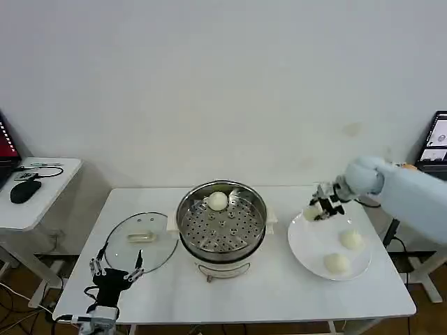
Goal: Take steamed baozi put them in steamer then cover it.
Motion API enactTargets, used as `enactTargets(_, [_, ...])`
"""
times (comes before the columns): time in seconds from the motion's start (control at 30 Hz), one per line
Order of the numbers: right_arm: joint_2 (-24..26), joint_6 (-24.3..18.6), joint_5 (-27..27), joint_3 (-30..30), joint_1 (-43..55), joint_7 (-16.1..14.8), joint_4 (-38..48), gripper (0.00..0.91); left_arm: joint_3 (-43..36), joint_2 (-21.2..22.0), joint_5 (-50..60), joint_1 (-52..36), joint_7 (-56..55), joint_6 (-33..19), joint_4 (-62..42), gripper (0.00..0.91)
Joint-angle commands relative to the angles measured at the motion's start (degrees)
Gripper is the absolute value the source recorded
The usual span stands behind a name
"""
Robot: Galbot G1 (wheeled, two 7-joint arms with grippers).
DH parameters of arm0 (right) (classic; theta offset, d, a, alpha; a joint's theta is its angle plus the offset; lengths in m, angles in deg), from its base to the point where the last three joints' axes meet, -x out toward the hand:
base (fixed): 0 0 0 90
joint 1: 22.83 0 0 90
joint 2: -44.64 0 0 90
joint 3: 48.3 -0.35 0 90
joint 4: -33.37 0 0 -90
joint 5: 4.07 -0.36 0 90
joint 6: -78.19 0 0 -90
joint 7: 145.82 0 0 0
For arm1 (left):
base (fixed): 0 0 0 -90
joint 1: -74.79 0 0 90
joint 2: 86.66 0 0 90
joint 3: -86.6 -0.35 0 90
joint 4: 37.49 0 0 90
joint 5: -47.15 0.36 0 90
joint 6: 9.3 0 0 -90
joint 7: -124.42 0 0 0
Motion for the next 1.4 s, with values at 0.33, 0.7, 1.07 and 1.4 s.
enactTargets(0.33, [-16.72,8.18,-19.8,9.69,16.94,3.67,-5.37,0.514,1.63,0.09,-0.67,-1.07,-0.14,-0.06,-0.01,0.907])
enactTargets(0.7, [-34.16,14.25,-29.03,10.21,11.56,7.19,2.08,0.514,3.14,0.97,-1.19,-1.22,-0.19,-0.17,1.39,0.907])
enactTargets(1.07, [-39.69,17.48,-31.2,12.72,6.14,8.31,8.81,0.514,4.64,0.86,-2.77,-1.57,-0.17,-0.22,1.98,0.907])
enactTargets(1.4, [-40.9,17.07,-29.86,12.35,3.66,8.22,11.13,0.514,4.62,0.7,-2.99,-1.87,-0.14,-0.37,1.42,0.907])
